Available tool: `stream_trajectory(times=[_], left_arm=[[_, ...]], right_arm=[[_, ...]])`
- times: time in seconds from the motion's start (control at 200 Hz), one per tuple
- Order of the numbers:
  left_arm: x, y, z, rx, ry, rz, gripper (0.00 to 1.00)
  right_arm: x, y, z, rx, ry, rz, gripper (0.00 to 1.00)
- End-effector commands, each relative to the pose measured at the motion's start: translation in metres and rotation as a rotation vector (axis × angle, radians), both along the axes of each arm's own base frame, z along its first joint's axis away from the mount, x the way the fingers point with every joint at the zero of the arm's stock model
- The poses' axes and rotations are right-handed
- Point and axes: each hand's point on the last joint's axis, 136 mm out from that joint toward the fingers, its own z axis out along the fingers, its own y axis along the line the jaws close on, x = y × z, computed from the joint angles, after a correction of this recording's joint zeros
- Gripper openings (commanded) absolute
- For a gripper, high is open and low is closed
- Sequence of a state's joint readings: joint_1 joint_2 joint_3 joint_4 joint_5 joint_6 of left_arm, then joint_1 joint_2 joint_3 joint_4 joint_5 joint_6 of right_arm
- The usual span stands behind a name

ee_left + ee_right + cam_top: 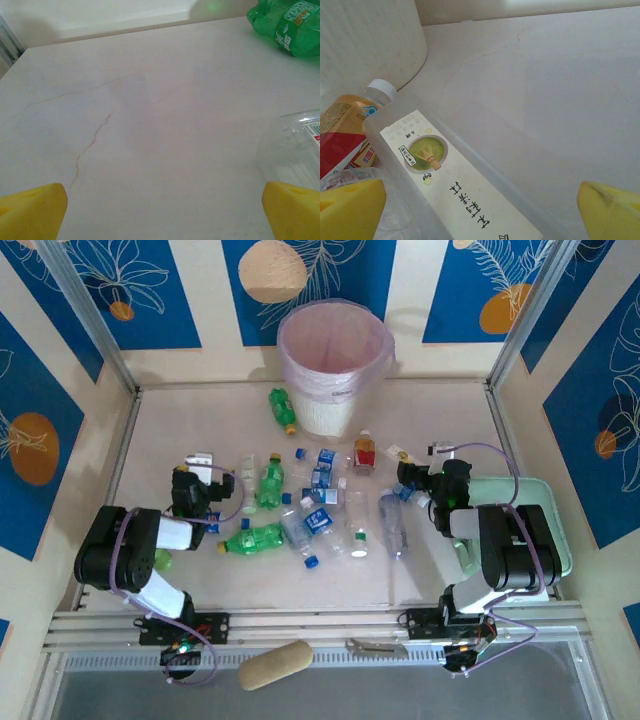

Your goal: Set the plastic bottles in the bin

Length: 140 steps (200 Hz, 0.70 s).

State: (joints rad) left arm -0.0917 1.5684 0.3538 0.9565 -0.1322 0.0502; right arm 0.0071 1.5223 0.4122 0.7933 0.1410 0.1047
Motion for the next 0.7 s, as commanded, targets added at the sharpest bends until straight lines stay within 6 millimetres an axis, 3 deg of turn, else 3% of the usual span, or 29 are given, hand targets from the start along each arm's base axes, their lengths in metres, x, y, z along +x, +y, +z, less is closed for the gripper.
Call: stream_trajectory(times=[0.0, 0.2, 0.695], left_arm=[[0.004, 0.004, 0.007, -0.011, -0.02, 0.02, 1.0], [0.005, -0.006, 0.005, -0.024, -0.006, -0.053, 1.0], [0.006, -0.008, 0.005, -0.057, 0.0, -0.089, 1.0]], right_arm=[[0.002, 0.004, 0.004, 0.009, -0.016, 0.016, 0.99], [0.002, 0.004, 0.004, 0.01, -0.017, 0.017, 0.99], [0.003, 0.003, 0.005, 0.016, -0.016, 0.02, 0.99]])
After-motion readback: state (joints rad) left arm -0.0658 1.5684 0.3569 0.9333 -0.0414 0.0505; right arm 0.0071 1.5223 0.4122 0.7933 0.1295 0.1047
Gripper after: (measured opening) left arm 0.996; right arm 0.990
